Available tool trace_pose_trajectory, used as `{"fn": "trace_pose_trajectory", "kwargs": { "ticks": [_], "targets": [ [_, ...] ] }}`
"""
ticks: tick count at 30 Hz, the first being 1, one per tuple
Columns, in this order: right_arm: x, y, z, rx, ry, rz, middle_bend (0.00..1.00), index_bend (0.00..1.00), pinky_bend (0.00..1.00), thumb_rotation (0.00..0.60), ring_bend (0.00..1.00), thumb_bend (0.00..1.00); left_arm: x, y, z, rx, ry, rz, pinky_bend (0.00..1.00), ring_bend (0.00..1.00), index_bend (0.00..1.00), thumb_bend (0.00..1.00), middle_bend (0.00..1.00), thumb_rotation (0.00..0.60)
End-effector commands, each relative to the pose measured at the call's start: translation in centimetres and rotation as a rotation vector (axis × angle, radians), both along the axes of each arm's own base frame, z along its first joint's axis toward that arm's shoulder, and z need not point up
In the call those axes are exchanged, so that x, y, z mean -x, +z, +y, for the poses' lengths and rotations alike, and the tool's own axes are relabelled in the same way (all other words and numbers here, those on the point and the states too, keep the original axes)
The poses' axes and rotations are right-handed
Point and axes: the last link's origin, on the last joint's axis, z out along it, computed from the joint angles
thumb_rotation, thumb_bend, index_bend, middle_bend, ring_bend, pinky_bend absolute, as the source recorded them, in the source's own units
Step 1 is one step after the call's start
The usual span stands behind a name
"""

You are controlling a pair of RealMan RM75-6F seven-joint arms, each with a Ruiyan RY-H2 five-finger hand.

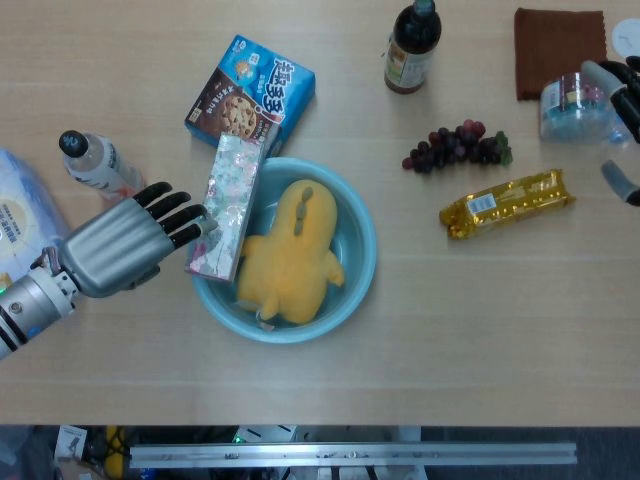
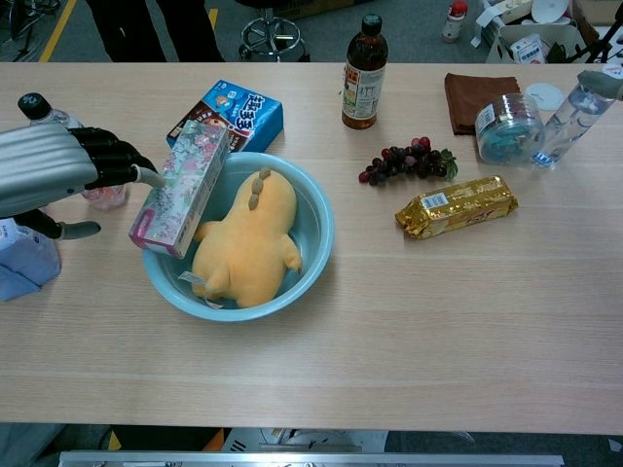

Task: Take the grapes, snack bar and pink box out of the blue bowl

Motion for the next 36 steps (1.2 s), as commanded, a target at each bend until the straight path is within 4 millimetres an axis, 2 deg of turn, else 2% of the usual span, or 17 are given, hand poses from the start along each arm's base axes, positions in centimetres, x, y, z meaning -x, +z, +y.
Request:
{"fn": "trace_pose_trajectory", "kwargs": {
  "ticks": [1,10,24,31,36],
  "targets": [
    [0.0,0.0,0.0,-0.002,-0.004,0.000,0.13,0.00,0.32,0.600,0.09,0.29,0.4,-0.5,0.3,0.012,-0.023,0.005,0.20,0.16,0.16,0.30,0.18,0.600],
    [0.2,-0.1,0.2,-0.007,-0.021,0.004,0.13,0.00,0.32,0.600,0.09,0.29,0.8,-2.2,0.9,0.046,-0.083,-0.028,0.20,0.16,0.16,0.30,0.18,0.600],
    [1.1,0.4,0.2,0.001,-0.049,-0.008,0.14,0.00,0.32,0.600,0.09,0.29,-2.6,-4.3,1.1,0.118,-0.013,-0.178,0.20,0.16,0.16,0.30,0.18,0.600],
    [1.7,0.7,0.5,0.005,-0.062,-0.017,0.14,0.00,0.32,0.600,0.09,0.29,-3.3,-5.1,1.3,0.114,-0.052,-0.135,0.20,0.16,0.15,0.30,0.17,0.600],
    [2.0,0.9,0.7,0.008,-0.068,-0.019,0.14,0.00,0.32,0.600,0.09,0.29,-4.3,-5.7,0.9,0.147,-0.020,-0.173,0.20,0.15,0.14,0.30,0.17,0.600]
  ]
}}
